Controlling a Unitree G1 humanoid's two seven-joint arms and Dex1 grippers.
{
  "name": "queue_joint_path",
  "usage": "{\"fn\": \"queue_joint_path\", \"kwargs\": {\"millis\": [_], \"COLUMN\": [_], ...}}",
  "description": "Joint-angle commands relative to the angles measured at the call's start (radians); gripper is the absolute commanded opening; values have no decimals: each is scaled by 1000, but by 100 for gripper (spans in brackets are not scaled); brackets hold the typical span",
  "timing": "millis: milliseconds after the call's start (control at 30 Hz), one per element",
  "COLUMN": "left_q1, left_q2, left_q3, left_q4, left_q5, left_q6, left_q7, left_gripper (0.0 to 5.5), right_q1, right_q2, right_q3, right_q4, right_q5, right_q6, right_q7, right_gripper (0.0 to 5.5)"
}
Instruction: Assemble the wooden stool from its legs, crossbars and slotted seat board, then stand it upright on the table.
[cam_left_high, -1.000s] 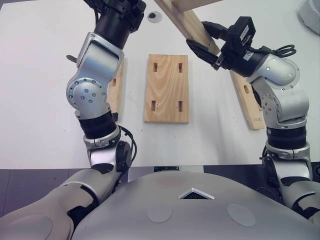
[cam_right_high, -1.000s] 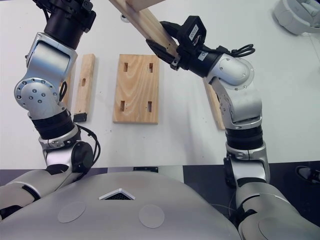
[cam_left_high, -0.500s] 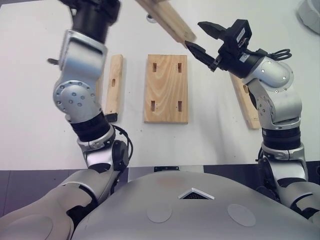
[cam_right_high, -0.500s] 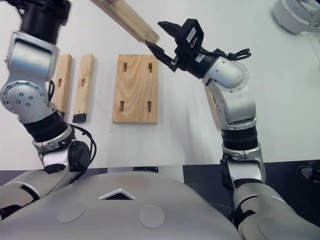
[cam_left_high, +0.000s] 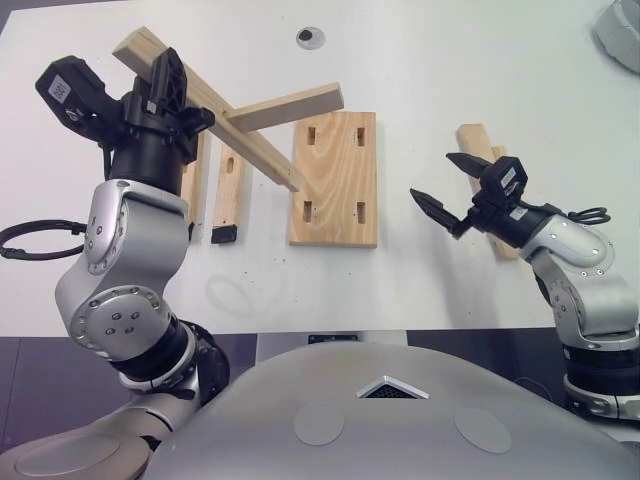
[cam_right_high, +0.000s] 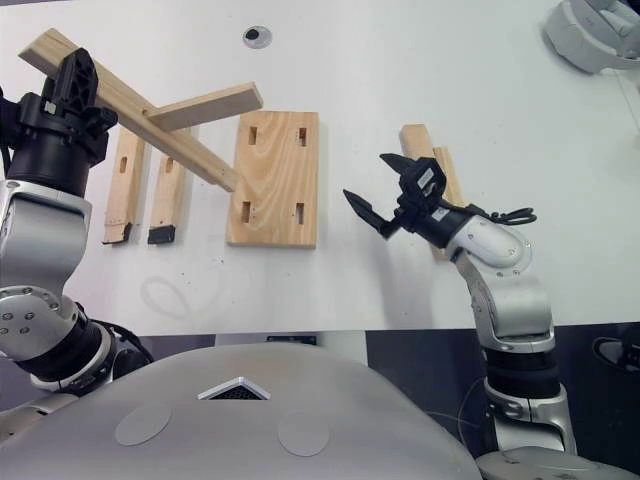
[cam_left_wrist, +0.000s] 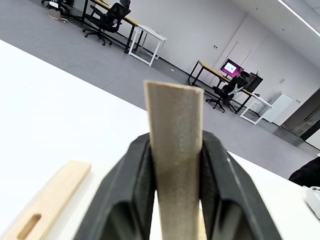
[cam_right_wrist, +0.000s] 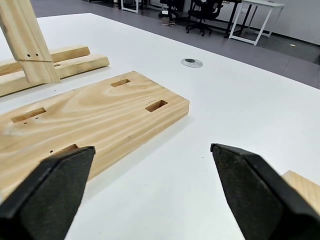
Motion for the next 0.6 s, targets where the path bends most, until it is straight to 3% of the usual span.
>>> {"fn": "queue_joint_path", "kwargs": {"millis": [33, 300, 600], "left_q1": [65, 162, 131], "left_q2": [-32, -25, 26], "left_q3": [-35, -117, -178], "left_q4": [-16, -66, -104], "left_q5": [-66, -10, 126], "left_q6": [-33, -88, -122], "left_q7": [55, 70, 19], "left_gripper": [102, 102, 102], "right_q1": [22, 17, 9], "right_q2": [-14, -33, -22], "right_q3": [-5, -15, -5], "right_q4": [-11, 8, 9], "right_q5": [18, 24, 23], "right_q6": [37, 53, 51], "right_q7": [3, 13, -1], "right_gripper": [432, 432, 432]}}
